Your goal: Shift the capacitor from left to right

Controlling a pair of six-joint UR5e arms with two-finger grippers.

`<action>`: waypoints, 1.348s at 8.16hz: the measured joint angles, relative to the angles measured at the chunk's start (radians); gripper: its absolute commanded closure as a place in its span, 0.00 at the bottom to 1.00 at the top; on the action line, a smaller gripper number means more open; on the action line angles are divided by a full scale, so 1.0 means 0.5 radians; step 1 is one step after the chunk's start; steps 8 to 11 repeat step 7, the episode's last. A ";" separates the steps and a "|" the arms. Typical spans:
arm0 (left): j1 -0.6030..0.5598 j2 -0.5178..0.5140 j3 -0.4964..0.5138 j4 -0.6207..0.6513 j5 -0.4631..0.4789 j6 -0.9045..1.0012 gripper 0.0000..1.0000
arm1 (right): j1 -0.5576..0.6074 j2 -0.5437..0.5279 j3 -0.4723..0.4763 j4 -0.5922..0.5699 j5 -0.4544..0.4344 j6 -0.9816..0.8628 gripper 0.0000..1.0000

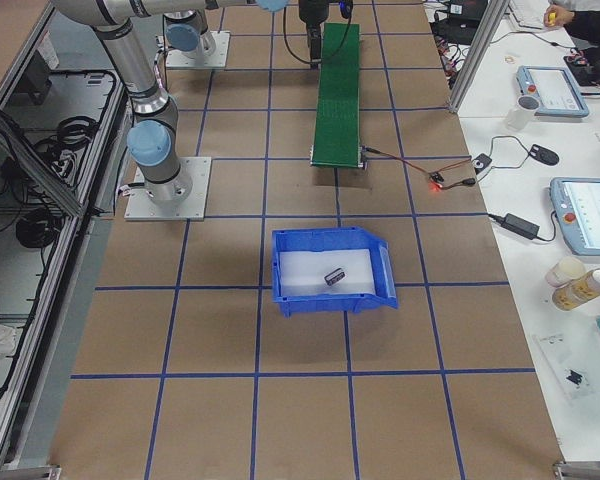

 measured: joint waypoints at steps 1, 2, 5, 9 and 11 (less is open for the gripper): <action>0.000 0.000 0.001 0.000 0.000 0.000 0.00 | 0.078 0.009 -0.001 -0.005 0.001 0.104 0.00; 0.000 0.000 0.002 0.000 0.000 0.000 0.00 | 0.115 0.015 -0.001 -0.008 -0.002 0.153 0.00; 0.000 0.000 0.000 0.000 0.000 0.000 0.00 | 0.137 0.019 -0.001 -0.014 -0.010 0.182 0.00; 0.000 0.000 0.001 0.000 0.000 0.000 0.00 | 0.138 0.020 -0.001 -0.014 -0.015 0.183 0.00; 0.000 0.000 0.001 0.000 0.000 0.000 0.00 | 0.138 0.020 -0.001 -0.014 -0.015 0.183 0.00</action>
